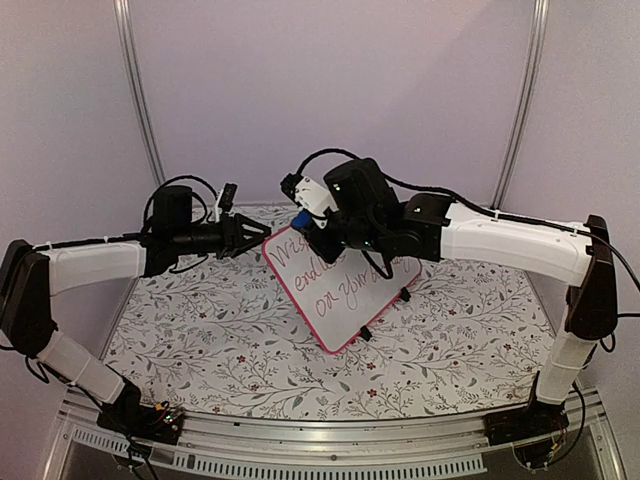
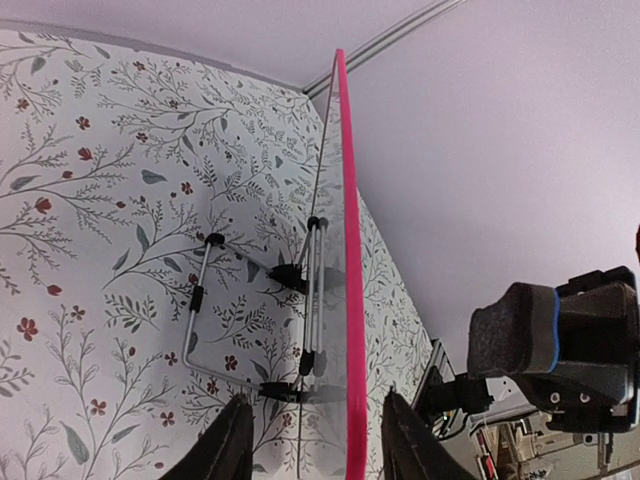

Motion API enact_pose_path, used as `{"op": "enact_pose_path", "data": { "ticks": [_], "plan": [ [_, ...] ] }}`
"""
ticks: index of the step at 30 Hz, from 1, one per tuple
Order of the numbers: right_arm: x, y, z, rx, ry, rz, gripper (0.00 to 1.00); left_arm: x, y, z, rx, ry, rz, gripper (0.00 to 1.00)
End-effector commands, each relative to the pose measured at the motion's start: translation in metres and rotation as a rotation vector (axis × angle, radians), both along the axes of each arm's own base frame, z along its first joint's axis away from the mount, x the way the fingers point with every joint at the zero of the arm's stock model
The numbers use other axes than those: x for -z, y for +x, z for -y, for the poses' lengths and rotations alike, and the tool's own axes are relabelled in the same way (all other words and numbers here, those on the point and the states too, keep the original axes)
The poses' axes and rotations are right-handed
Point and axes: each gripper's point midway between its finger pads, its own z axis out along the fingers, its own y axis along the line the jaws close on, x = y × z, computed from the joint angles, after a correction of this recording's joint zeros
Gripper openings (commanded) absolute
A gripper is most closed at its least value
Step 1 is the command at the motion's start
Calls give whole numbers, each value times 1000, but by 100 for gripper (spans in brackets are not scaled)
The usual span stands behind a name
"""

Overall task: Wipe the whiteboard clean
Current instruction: Hold the whiteboard at the center of the board.

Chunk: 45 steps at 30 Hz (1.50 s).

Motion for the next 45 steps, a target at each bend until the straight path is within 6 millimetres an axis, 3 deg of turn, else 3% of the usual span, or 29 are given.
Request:
{"op": "enact_pose_path", "data": {
  "ticks": [1, 11, 20, 28, 45],
  "plan": [
    [1, -3, -5, -2, 31, -18, 15, -3, -7, 6, 29, 1, 32, 42],
    [12, -4, -11, -6, 13, -41, 15, -2, -11, 10, 37, 21, 40, 35],
    [25, -5, -20, -19, -22, -61, 15, -5, -11, 10, 34, 27, 53, 13],
    [37, -8, -31, -34, -68, -57, 14, -7, -12, 12, 46, 18, 63, 1],
    [54, -15, -46, -47, -105, -101, 14, -20, -23, 21, 81, 2, 114, 0]
  ]
}}
